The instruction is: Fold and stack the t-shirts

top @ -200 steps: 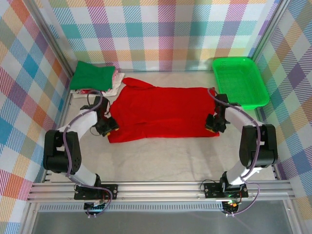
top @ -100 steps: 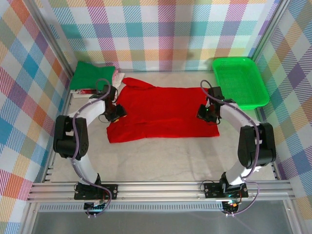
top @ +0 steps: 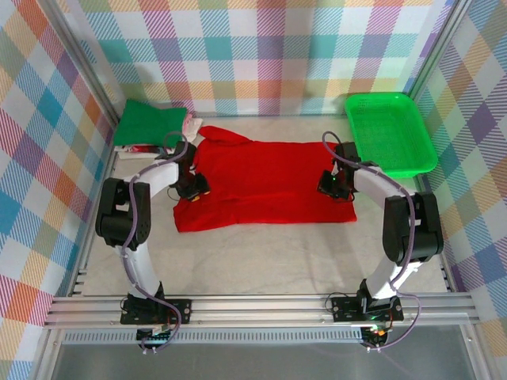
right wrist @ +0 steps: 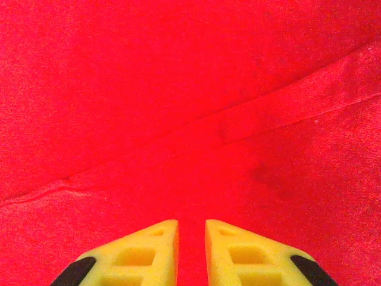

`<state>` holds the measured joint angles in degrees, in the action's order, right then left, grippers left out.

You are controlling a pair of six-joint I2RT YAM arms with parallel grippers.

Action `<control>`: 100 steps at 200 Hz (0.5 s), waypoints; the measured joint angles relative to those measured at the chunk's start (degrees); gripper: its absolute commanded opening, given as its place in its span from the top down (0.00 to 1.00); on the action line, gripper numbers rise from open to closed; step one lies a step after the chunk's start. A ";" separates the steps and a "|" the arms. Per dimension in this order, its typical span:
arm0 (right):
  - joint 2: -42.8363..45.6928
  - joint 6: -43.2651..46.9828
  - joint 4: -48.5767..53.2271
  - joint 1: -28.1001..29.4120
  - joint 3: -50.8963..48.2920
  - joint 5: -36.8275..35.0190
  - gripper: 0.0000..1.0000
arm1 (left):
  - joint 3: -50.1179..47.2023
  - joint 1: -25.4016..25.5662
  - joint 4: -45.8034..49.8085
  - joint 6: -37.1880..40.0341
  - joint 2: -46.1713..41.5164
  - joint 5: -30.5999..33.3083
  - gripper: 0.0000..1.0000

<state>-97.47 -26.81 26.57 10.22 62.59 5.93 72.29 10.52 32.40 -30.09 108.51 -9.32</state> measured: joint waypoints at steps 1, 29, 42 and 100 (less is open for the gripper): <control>-0.02 0.00 0.00 0.00 0.00 0.02 0.80 | 0.00 0.02 -0.04 0.11 0.00 0.00 0.83; -0.02 0.00 -0.02 0.00 0.00 0.20 0.79 | 0.00 0.39 -0.98 -0.04 0.02 0.50 1.00; -0.02 0.00 -0.04 0.00 0.00 0.28 0.79 | 0.00 0.61 -1.18 -0.42 0.02 0.90 1.00; -0.02 -0.02 -0.02 0.00 0.00 0.81 0.79 | 8.94 3.98 2.16 1.27 1.84 5.68 1.00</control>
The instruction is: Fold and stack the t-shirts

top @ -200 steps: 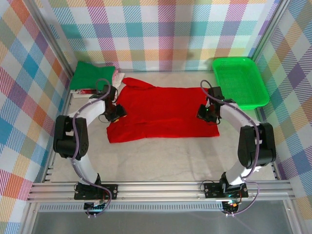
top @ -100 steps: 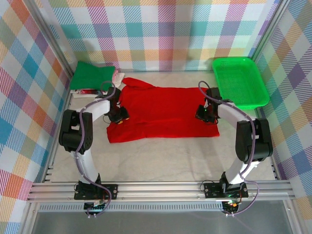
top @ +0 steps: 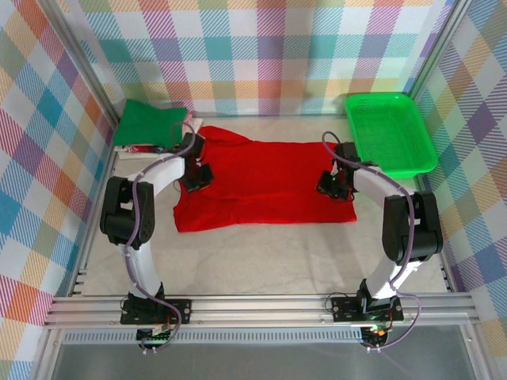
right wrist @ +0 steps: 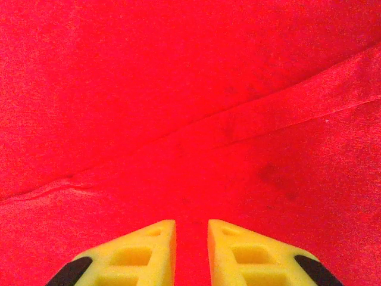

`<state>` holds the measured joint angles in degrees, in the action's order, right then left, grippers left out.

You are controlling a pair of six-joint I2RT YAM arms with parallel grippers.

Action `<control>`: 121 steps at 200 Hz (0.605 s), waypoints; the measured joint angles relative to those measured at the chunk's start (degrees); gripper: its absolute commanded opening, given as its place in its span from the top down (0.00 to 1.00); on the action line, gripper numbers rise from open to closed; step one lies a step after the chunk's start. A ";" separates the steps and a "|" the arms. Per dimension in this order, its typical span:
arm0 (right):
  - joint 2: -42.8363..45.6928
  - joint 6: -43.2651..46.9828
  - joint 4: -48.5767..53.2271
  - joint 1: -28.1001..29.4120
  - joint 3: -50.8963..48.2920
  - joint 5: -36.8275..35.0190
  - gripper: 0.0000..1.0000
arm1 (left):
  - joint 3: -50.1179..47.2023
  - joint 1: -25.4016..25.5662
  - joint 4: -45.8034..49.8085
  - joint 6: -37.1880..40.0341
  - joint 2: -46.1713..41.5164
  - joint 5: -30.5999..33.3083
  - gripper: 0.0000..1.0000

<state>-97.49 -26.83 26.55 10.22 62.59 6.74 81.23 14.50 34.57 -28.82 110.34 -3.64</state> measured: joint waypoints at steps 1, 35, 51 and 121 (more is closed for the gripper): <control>0.00 0.00 0.00 0.00 0.00 0.00 0.79 | 0.46 0.15 0.07 0.09 0.13 0.15 1.00; 0.00 0.00 0.00 0.00 0.00 0.00 0.79 | 14.27 3.63 3.06 2.67 6.16 2.71 1.00; 0.00 0.00 -0.02 0.00 0.00 0.00 0.79 | 23.37 4.94 5.20 4.17 11.54 3.37 1.00; 0.15 -0.42 -0.42 0.00 -0.39 0.46 0.75 | 60.13 10.45 17.75 11.50 35.69 4.85 0.55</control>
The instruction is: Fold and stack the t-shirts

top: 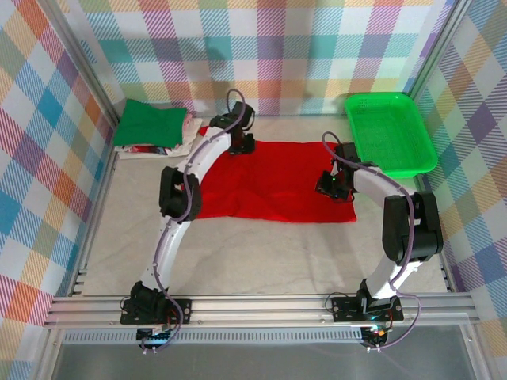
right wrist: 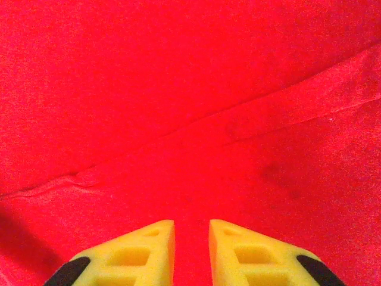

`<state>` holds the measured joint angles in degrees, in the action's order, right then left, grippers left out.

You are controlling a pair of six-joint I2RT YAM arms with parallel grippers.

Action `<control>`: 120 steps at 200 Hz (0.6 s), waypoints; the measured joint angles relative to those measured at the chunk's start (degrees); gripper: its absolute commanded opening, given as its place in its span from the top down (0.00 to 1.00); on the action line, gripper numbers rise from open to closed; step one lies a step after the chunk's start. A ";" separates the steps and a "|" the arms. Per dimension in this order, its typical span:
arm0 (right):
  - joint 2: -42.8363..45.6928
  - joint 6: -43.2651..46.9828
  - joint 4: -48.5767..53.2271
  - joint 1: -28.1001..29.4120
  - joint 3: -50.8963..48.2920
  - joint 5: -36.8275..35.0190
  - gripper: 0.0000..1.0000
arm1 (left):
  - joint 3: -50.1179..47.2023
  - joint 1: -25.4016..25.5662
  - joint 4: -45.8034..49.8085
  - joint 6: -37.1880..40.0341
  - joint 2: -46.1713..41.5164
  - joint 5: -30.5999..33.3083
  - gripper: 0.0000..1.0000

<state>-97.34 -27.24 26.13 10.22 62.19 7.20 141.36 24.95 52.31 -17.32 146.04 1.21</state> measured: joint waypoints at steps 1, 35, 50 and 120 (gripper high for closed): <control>0.02 0.00 0.02 0.00 0.00 0.00 0.75 | 0.04 0.02 0.09 0.00 0.07 -0.02 0.54; 0.50 0.04 0.00 0.00 0.00 0.20 0.75 | -4.70 0.92 1.62 0.94 -2.10 4.72 0.50; 0.59 0.07 0.04 0.00 0.00 0.42 0.75 | -14.56 0.42 -0.17 0.96 -7.78 7.43 0.43; 2.84 0.31 -0.07 0.00 -0.55 0.42 0.75 | -64.92 -13.00 -17.14 -4.81 -54.12 4.81 0.40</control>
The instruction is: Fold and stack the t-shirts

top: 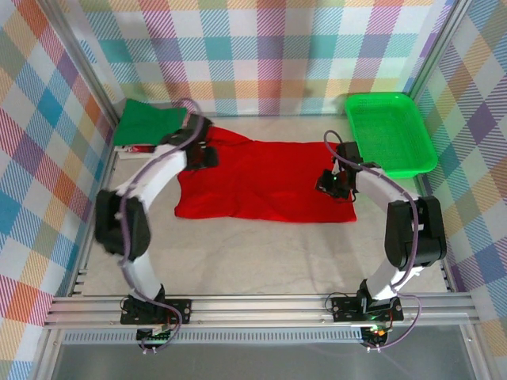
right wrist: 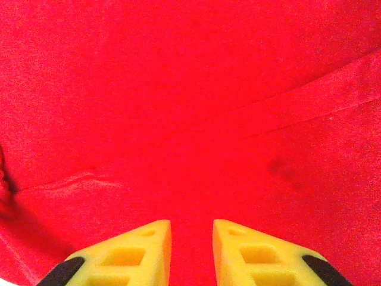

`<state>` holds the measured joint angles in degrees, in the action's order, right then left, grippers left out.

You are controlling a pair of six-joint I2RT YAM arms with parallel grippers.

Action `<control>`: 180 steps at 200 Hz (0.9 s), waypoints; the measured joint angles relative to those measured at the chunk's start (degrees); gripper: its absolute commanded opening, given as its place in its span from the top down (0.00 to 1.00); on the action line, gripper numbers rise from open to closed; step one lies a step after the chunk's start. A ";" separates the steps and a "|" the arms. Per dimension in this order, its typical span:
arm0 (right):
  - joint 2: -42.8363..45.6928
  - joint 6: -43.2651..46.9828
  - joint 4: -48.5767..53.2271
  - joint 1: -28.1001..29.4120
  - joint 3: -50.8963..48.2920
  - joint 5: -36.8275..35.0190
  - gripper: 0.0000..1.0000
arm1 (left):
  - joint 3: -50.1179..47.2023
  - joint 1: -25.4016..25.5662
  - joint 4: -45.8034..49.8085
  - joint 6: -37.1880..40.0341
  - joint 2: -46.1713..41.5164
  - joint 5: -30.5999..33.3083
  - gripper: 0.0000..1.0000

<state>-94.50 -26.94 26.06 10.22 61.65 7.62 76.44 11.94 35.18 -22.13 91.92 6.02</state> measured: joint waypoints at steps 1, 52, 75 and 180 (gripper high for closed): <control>0.00 0.00 0.00 0.00 0.00 0.00 0.75 | -0.74 -0.37 -0.24 -0.17 -0.42 -0.09 0.40; -1.46 -0.02 -0.20 0.00 0.24 1.09 0.75 | -18.60 -4.22 -3.17 -0.59 1.03 -4.94 0.42; -1.60 -0.07 -0.24 0.00 0.28 1.01 0.74 | -19.71 -4.22 -5.40 -0.28 1.92 -6.12 0.54; -8.22 -4.00 -1.38 -3.23 -1.09 1.05 0.75 | -15.52 -11.69 -6.12 -0.13 9.55 -8.37 0.91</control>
<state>-102.72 -30.94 24.69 6.98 60.55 8.67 60.93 0.25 29.06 -22.26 101.47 -2.35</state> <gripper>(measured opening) 0.250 0.086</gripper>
